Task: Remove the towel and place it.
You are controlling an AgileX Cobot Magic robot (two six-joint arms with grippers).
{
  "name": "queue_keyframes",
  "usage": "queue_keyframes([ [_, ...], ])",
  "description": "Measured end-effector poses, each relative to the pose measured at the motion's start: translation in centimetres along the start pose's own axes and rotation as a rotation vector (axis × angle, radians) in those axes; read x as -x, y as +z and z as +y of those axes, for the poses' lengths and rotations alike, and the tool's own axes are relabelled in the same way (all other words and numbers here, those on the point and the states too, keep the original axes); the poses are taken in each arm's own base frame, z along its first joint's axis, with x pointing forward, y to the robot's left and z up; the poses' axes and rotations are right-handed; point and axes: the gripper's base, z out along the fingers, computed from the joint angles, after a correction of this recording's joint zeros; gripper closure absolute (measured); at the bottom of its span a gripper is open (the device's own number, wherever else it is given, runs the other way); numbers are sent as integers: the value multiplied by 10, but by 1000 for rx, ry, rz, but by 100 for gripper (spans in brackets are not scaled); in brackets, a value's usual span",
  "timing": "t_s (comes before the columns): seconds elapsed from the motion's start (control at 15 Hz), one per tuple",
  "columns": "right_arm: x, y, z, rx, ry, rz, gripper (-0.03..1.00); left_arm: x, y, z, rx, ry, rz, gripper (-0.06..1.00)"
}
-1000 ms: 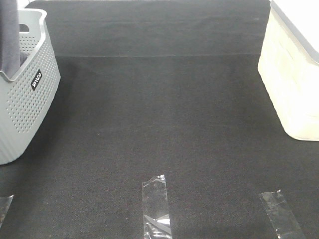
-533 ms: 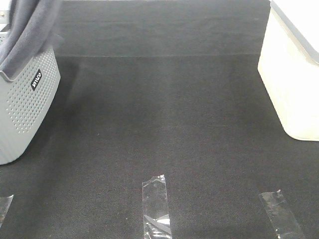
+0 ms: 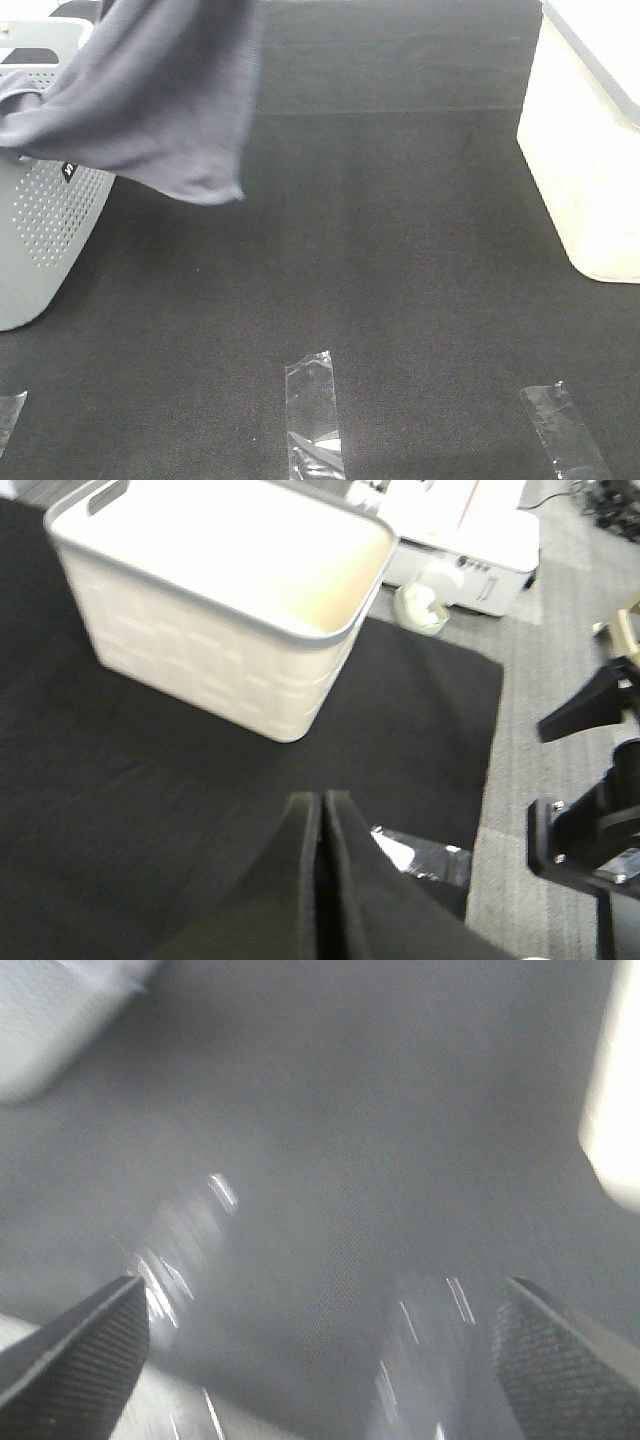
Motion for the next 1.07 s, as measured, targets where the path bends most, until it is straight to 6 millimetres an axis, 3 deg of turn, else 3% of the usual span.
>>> queue_keyframes([
  [0.2, 23, 27, -4, 138, -26, 0, 12, 3, 4, -10, -42, 13, -13, 94],
  [0.6, 56, 105, -22, 462, -80, -47, 24, 4, 5, -13, -66, 9, -20, 94],
  [0.73, 58, 137, -26, 547, -94, -77, 24, 4, 5, -14, -80, 4, -23, 94],
  [0.87, 51, 164, -15, 635, -140, -30, 24, 5, 5, -15, -86, 1, -28, 94],
  [0.93, 51, 164, -15, 635, -140, -30, 24, 5, 5, -15, -86, 1, -28, 94],
  [1.07, 51, 199, -11, 610, -57, -16, 24, 5, 5, -15, -89, 0, -29, 94],
])
